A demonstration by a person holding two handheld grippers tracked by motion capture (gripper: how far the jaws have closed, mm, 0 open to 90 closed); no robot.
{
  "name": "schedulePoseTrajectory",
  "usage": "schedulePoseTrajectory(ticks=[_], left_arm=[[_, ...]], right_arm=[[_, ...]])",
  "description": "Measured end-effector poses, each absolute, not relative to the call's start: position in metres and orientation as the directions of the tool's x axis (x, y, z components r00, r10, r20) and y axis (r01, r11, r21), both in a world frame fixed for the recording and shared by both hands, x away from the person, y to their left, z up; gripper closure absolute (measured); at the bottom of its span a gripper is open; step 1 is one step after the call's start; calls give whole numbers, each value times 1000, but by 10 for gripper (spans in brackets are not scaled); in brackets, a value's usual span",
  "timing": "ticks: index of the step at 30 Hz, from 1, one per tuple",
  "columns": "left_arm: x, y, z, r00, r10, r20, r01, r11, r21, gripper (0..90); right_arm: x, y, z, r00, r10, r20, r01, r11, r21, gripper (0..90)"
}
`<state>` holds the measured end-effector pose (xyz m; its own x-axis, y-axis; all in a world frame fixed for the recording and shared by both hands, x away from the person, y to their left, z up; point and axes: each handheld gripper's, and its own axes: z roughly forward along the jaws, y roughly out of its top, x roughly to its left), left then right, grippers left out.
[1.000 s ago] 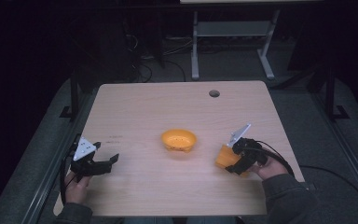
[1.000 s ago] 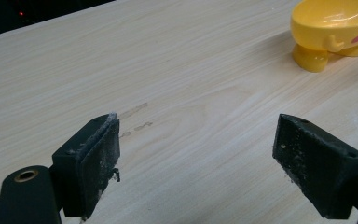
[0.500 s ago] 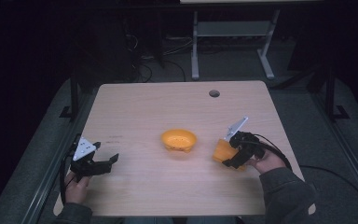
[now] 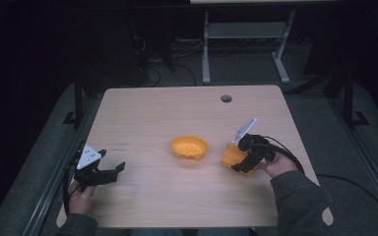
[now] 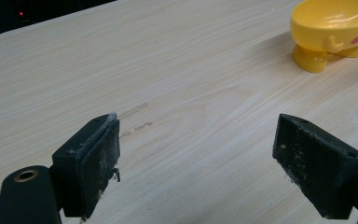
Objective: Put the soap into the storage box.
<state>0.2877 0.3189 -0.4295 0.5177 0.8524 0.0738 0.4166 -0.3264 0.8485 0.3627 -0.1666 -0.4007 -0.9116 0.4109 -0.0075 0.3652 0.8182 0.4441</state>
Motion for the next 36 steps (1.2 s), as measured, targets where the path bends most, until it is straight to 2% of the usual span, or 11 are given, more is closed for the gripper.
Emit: schedulePoseTrajectory(ticks=[22, 36], left_arm=[[288, 319, -430, 518, 853, 72, 418, -325, 848, 141], [288, 320, -430, 515, 854, 69, 415, -319, 852, 141]], right_arm=[[381, -146, -387, -927, 374, -9, 331, 831, 448, 204], [393, -118, -381, -945, 327, -18, 287, 852, 439, 203]])
